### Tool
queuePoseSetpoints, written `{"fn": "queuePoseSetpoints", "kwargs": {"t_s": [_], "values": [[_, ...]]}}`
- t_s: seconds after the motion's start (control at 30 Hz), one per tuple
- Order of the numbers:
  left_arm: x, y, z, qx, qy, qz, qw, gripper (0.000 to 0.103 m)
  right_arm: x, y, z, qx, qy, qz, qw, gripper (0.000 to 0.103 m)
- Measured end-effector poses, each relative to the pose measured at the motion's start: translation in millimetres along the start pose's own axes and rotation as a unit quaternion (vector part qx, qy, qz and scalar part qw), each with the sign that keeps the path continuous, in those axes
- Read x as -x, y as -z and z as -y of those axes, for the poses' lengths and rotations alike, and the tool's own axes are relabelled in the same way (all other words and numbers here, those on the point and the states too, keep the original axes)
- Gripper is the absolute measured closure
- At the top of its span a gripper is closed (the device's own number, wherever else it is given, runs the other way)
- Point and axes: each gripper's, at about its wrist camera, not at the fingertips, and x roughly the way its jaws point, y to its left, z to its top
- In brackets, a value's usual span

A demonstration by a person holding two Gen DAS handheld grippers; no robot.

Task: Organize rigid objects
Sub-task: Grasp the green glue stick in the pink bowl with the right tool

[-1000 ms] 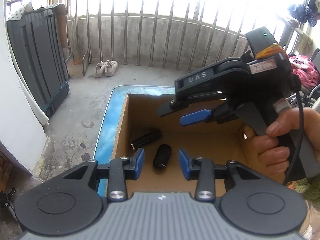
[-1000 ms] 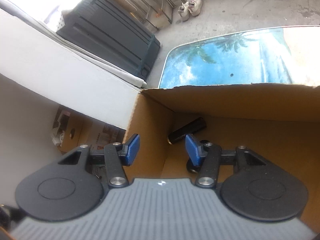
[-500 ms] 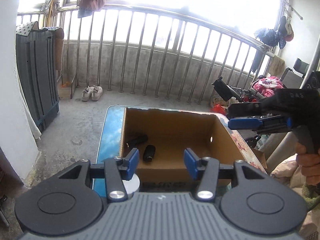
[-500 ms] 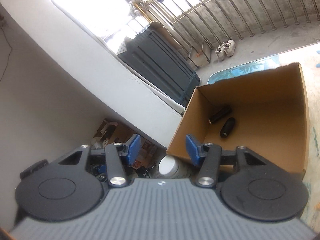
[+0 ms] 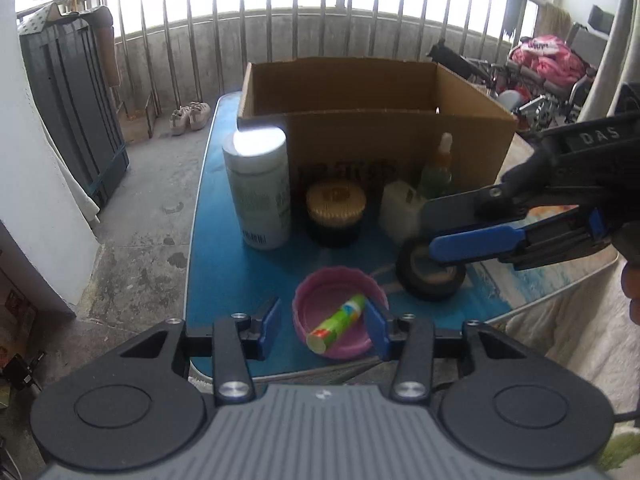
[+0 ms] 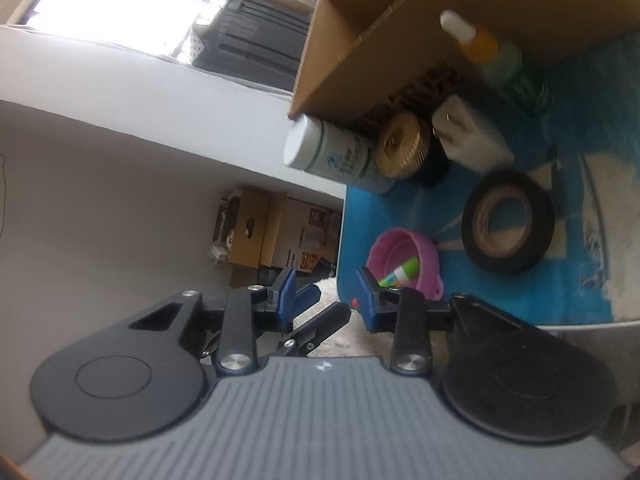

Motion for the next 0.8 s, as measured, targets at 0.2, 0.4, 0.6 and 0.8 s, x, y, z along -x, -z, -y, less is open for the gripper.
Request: {"fn": "queuePoseSetpoints", "kwargs": {"t_s": [0.2, 0.4, 0.6, 0.8], "values": [[-23.9, 12.5, 12.2, -0.037, -0.020, -0.022, 0.9989, 0.070, -37.0, 6.3, 7.9, -0.008, 0.040, -0.029, 0.999, 0.077], [-35.9, 9.5, 8.4, -0.029, -0.003, -0.033, 0.9990, 0.077, -45.2, 0.3, 11.7, -0.015, 0.061, -0.028, 0.998, 0.077], [-46.2, 8.0, 8.9, -0.021, 0.003, -0.052, 0.9984, 0.078, -53.0, -5.0, 8.8, -0.002, 0.081, -0.030, 0.996, 0.076], [-53.6, 8.1, 2.7, 0.002, 0.010, -0.070, 0.9975, 0.080, -62.5, -6.2, 8.2, 0.009, 0.099, -0.040, 0.994, 0.076]]}}
